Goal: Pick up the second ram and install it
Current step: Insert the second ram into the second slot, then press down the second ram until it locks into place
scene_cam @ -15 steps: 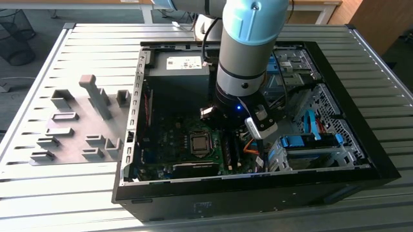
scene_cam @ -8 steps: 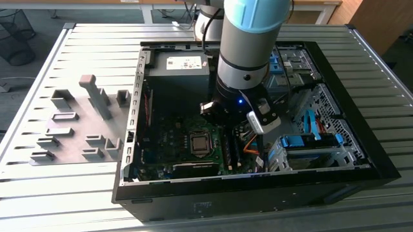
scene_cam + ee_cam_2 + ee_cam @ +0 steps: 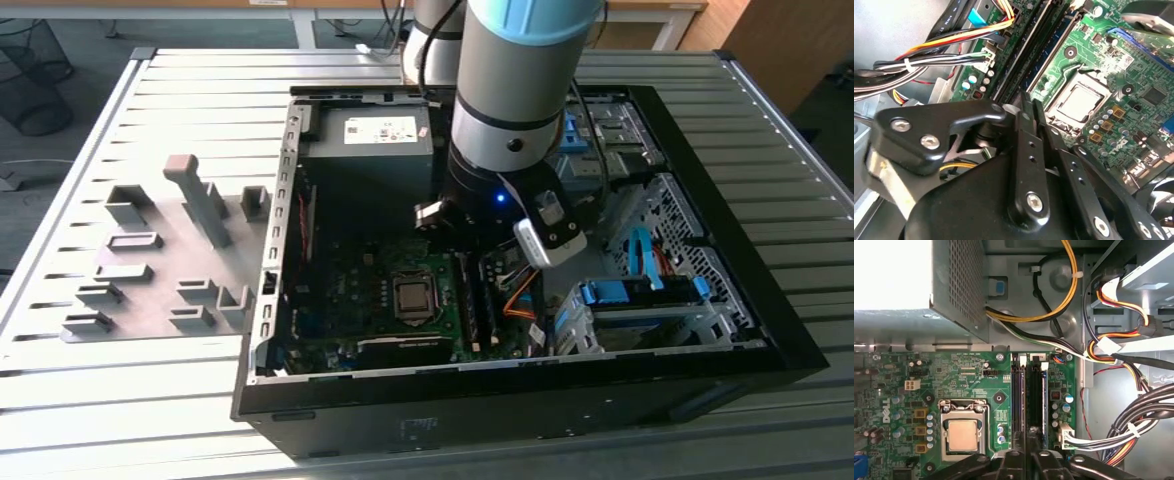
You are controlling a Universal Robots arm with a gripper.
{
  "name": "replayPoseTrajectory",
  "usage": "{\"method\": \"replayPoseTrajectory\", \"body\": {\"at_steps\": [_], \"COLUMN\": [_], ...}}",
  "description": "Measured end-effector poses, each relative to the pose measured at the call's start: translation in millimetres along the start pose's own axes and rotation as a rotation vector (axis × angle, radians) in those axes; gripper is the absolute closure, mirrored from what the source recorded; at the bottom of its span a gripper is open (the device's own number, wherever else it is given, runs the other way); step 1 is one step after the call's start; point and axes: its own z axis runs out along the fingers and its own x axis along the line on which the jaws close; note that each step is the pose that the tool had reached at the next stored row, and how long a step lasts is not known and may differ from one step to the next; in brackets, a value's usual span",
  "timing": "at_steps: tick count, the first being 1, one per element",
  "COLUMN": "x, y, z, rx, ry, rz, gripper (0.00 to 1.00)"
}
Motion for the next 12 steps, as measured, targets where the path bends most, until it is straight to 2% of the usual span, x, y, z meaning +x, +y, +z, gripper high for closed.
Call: {"method": "replayPoseTrajectory", "body": {"at_steps": [1,2,8,12], "x": [0.0,0.0,-0.4,-1.3], "y": [0.0,0.0,0.0,0.0], "z": [-0.1,-0.2,-0.4,6.1], "rx": [0.0001,0.0001,0.0002,0.0002], "ry": [0.0001,0.0000,0.0000,0.0001], "rz": [0.000,0.000,0.000,0.000], "gripper": [0.87,0.89,0.89,0.89]}}
